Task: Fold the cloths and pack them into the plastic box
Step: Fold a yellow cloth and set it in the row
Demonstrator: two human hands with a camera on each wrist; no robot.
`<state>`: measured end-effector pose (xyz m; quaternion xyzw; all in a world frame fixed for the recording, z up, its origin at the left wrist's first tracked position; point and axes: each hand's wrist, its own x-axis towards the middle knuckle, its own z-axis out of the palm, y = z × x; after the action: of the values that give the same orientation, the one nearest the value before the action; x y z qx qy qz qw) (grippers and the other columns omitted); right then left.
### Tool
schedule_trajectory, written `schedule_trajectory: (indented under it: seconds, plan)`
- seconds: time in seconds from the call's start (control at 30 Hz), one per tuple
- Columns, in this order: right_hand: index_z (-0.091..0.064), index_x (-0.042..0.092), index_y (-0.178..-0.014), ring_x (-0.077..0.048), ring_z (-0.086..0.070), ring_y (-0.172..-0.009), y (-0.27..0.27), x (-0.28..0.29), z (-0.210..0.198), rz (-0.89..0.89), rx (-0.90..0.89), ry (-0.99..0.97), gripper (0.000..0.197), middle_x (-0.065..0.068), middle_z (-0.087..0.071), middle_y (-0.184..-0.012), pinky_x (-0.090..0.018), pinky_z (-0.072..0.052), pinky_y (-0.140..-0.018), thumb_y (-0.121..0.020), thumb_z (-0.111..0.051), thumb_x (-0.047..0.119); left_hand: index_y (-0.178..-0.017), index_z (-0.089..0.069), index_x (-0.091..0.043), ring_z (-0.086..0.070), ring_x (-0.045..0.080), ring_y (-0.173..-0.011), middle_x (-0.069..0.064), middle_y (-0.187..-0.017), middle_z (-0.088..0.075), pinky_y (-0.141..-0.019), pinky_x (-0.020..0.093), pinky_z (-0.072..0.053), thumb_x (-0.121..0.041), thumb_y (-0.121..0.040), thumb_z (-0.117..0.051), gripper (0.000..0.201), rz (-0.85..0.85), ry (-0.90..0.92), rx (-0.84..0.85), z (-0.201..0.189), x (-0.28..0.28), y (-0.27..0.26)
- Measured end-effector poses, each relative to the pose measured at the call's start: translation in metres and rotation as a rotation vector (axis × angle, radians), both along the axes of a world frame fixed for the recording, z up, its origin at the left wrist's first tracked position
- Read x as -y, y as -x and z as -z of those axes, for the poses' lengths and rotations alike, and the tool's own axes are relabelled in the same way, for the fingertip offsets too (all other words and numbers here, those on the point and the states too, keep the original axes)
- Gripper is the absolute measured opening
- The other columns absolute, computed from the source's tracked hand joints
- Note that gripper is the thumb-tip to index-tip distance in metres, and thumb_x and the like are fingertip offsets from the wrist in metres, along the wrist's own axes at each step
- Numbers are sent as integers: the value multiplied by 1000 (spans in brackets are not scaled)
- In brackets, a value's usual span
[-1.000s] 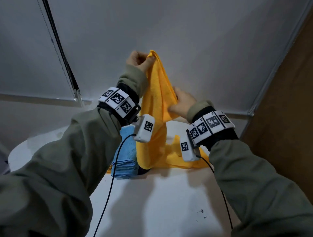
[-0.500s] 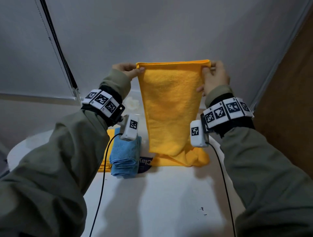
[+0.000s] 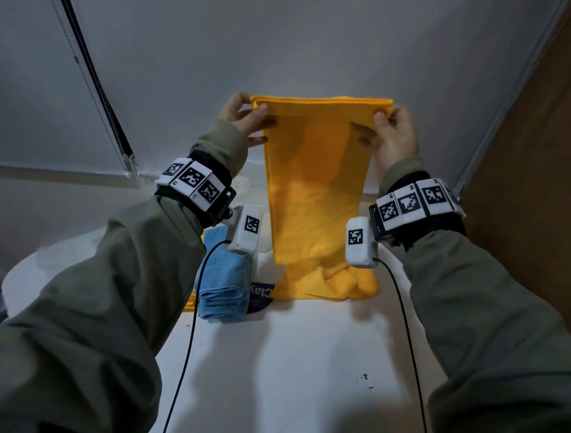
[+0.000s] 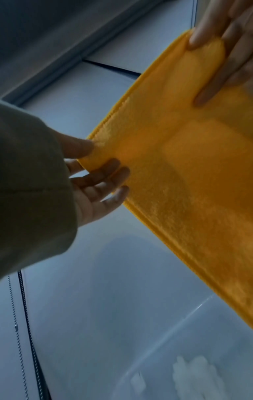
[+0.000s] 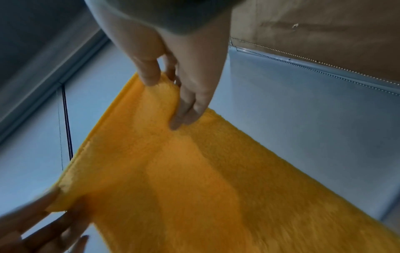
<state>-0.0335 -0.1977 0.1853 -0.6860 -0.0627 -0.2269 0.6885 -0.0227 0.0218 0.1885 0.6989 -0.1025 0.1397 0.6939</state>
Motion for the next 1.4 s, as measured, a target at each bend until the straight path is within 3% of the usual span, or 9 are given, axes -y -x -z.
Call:
schedule_trajectory:
  seconds: [0.1,0.37,0.5,0.6,0.77,0.93,1.1,1.23,1.4]
  plan:
    - [-53,26,-81,-7,-56,-59,5,3,-3,151,84,-8,14,10,-58,-72,-20,-46,-54,-93,-52,20,-72,-51,-22,-51,10,-63,-6,-67,-52,-62,24,-50,-19,-86,-60,18,-42,-1,56,-2,-2,2]
    - [-53,19,-58,-13,-41,-56,11,10,22,158,-122,50,21,0,-42,-59,-23,-35,-53,-76,-62,13,-40,-48,-17,-32,6,-36,-11,-31,-35,-37,11,-23,-13,-53,-54,15,-19,176,-207,17,13,9]
    - [-65,8,-86,-32,-56,-86,-9,18,73,30,-549,440,14,-8,-55,-90,-39,-47,-84,-82,-61,21,-90,-60,-14,-48,15,-69,2,-81,-57,-54,19,-38,-8,-72,-61,19,-11,-388,-363,81,22,9]
    - [-60,4,-81,-27,-54,-81,-18,25,138,-135,-880,900,21,-13,-56,-89,-34,-44,-80,-86,-59,24,-109,-63,-18,-61,24,-95,9,-110,-63,-74,27,-51,-8,-88,-53,26,138,-831,-610,148,28,14]
    - [-52,2,-127,-31,-53,-112,-6,30,209,-261,-1130,1430,51,-15,-55,-116,-41,-41,-103,-94,-49,41,-131,-50,-9,-50,26,-125,11,-136,-51,-102,34,-41,-19,-93,-50,39,273,-1172,-838,217,50,42]
    - [-42,9,-137,-33,-48,-123,-7,42,226,-304,-1125,1187,48,-15,-46,-138,-38,-41,-103,-93,-54,25,-140,-33,-5,-37,28,-133,13,-144,-36,-108,36,-31,-21,-99,-35,44,308,-1476,-807,229,64,39]
    - [-53,14,-125,-30,-50,-118,-18,49,238,-115,-949,812,38,-11,-52,-131,-28,-40,-91,-87,-57,13,-126,-43,-10,-54,29,-111,12,-126,-52,-94,40,-47,-17,-91,-35,36,99,-1342,-809,227,58,15]
    - [-44,22,-131,-31,-52,-112,-20,45,248,-213,-918,824,51,-14,-48,-129,-29,-43,-86,-86,-54,3,-132,-36,-11,-46,32,-121,12,-134,-41,-101,46,-43,-7,-86,-39,46,114,-1319,-804,229,66,7]
    - [-39,30,-137,-35,-48,-117,-20,39,258,-313,-862,1037,49,-17,-34,-140,-37,-43,-96,-92,-55,22,-145,-19,-25,-40,32,-129,9,-145,-34,-106,46,-37,-8,-84,-48,70,353,-1353,-758,245,70,-1]
